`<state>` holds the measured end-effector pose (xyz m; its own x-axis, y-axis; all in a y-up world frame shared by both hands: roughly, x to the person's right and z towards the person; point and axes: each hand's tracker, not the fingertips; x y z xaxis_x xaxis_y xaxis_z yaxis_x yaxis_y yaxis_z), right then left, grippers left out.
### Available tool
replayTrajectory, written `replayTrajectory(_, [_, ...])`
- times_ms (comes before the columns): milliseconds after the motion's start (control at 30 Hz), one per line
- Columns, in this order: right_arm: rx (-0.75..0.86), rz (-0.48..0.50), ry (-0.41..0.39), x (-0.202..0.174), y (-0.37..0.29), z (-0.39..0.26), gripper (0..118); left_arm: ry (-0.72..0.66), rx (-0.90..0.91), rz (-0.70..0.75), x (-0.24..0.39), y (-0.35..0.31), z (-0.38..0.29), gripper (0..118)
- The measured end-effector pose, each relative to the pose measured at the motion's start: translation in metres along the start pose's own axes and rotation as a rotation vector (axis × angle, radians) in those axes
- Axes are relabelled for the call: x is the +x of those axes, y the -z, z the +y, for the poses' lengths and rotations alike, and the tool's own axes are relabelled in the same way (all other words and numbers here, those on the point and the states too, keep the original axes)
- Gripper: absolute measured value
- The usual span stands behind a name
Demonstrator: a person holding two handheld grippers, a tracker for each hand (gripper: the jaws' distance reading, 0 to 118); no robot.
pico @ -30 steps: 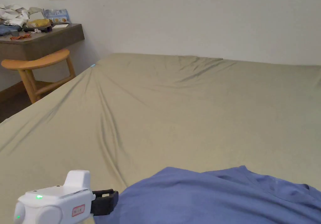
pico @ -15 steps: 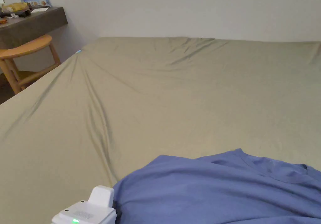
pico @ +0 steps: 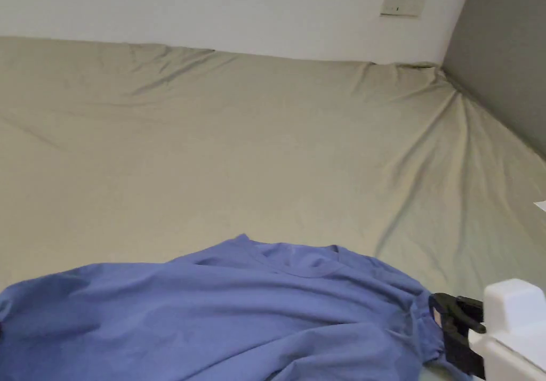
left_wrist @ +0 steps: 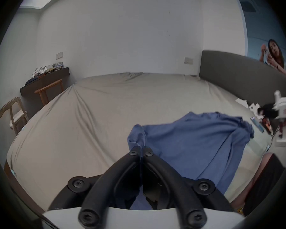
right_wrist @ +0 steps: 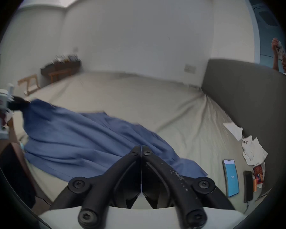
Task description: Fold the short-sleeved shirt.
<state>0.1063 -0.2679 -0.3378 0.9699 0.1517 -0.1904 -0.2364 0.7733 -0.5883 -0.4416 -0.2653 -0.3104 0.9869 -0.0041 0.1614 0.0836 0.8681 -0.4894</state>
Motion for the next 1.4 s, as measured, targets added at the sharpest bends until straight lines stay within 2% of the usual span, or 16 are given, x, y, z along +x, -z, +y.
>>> replayTrajectory(33, [-0.091,-0.017,0.015,0.009,0.022,0.003,21,-0.024,0.015,-0.007,-0.001,0.000,0.003,0])
replayTrajectory(67, [-0.150,-0.019,0.032,0.014,0.042,0.005,57,-0.033,0.010,-0.019,0.005,0.000,0.010,0])
replayTrajectory(133, [-0.237,0.002,0.082,0.033,0.084,0.002,110,-0.036,0.007,-0.006,0.007,0.008,0.011,0])
replayTrajectory(167, [-0.267,-0.008,0.111,0.038,0.099,0.002,118,-0.036,0.002,0.007,0.007,0.011,0.011,0])
replayTrajectory(333, [-0.355,-0.009,0.168,0.059,0.155,-0.001,97,-0.065,-0.012,-0.004,0.012,0.015,0.015,0])
replayTrajectory(400, [-0.398,0.005,0.184,0.064,0.167,-0.010,82,-0.050,-0.021,0.003,0.015,0.016,0.015,0])
replayTrajectory(433, [-0.394,0.041,0.200,0.068,0.166,-0.014,57,-0.046,-0.025,0.001,0.016,0.016,0.015,0])
replayTrajectory(467, [-0.324,0.048,0.208,0.070,0.154,-0.013,8,-0.044,-0.027,-0.004,0.013,0.017,0.015,0])
replayTrajectory(533, [-0.289,0.210,0.236,0.070,0.145,-0.015,8,-0.045,-0.029,-0.005,0.015,0.016,0.015,0])
replayTrajectory(600, [-0.274,0.119,0.188,0.063,0.128,-0.017,8,-0.057,-0.025,-0.010,0.012,0.015,0.017,0])
replayTrajectory(633, [-0.248,0.118,0.156,0.058,0.121,-0.015,8,-0.064,-0.018,-0.016,0.011,0.013,0.019,0])
replayTrajectory(800, [-0.041,0.145,0.171,0.053,0.048,0.003,8,-0.130,0.080,-0.027,0.002,-0.011,0.044,0])
replayTrajectory(900, [0.077,0.173,0.137,0.050,-0.004,0.031,8,-0.063,0.150,0.021,-0.002,-0.028,0.072,0])
replayTrajectory(1100, [0.226,0.124,0.110,0.062,-0.066,0.119,8,-0.091,0.283,0.044,-0.031,-0.037,0.165,0])
replayTrajectory(1200, [0.282,0.015,0.082,0.080,-0.071,0.166,8,-0.109,0.330,0.079,-0.048,-0.024,0.212,0])
replayTrajectory(1400, [0.381,-0.070,0.105,0.116,-0.063,0.252,8,-0.056,0.366,0.124,-0.062,0.026,0.297,0])
